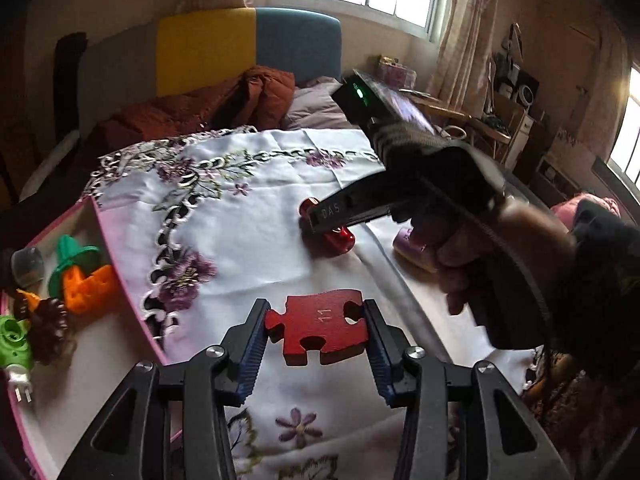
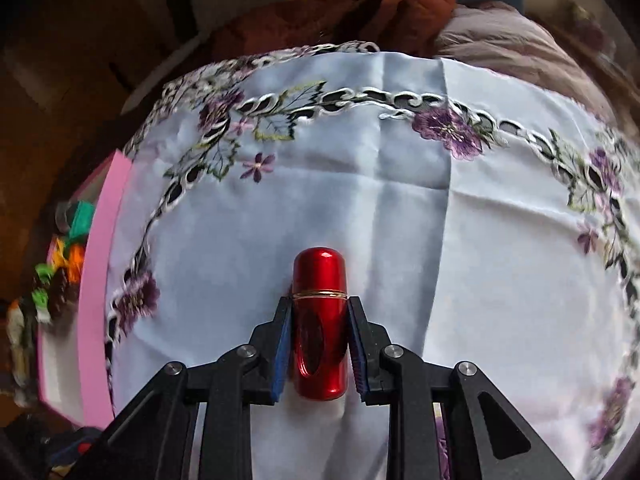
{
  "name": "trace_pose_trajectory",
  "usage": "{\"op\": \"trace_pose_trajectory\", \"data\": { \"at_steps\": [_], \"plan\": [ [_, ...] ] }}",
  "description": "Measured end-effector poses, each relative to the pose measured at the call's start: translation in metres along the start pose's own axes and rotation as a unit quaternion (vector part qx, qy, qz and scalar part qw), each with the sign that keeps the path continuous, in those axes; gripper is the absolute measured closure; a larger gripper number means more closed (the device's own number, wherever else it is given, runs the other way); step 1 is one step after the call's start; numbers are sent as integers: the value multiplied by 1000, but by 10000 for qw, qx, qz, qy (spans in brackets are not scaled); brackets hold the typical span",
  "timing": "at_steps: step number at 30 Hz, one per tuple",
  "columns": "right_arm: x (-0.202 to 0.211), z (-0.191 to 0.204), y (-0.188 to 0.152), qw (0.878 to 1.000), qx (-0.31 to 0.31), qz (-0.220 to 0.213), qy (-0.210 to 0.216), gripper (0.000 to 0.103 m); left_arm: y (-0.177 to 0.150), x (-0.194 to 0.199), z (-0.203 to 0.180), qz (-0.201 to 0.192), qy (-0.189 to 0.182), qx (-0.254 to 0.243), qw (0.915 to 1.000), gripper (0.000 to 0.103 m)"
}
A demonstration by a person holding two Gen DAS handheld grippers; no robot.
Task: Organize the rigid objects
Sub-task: 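Lift the red puzzle piece with the left tool while the right tool grasps the red cylinder, then carry the red puzzle piece into the tray and open the left tool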
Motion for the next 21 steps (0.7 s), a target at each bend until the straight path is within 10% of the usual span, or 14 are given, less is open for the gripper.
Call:
{"op": "trace_pose_trajectory", "data": {
  "at_steps": [21],
  "plan": [
    [0, 7, -7, 9984, 376, -373, -194, 75, -1, 78, 20, -551, 489, 371, 9966, 57]
  ]
}}
Point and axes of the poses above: each gripper's, at about its wrist camera, not at the fingertips, and x roughly against the way its jaws point, z to its left, y to its top, the point moved 5 cm from there along -x, roughly the way its jaws point, and after that the axes turned 15 degrees about -y, right-handed, at the moved point
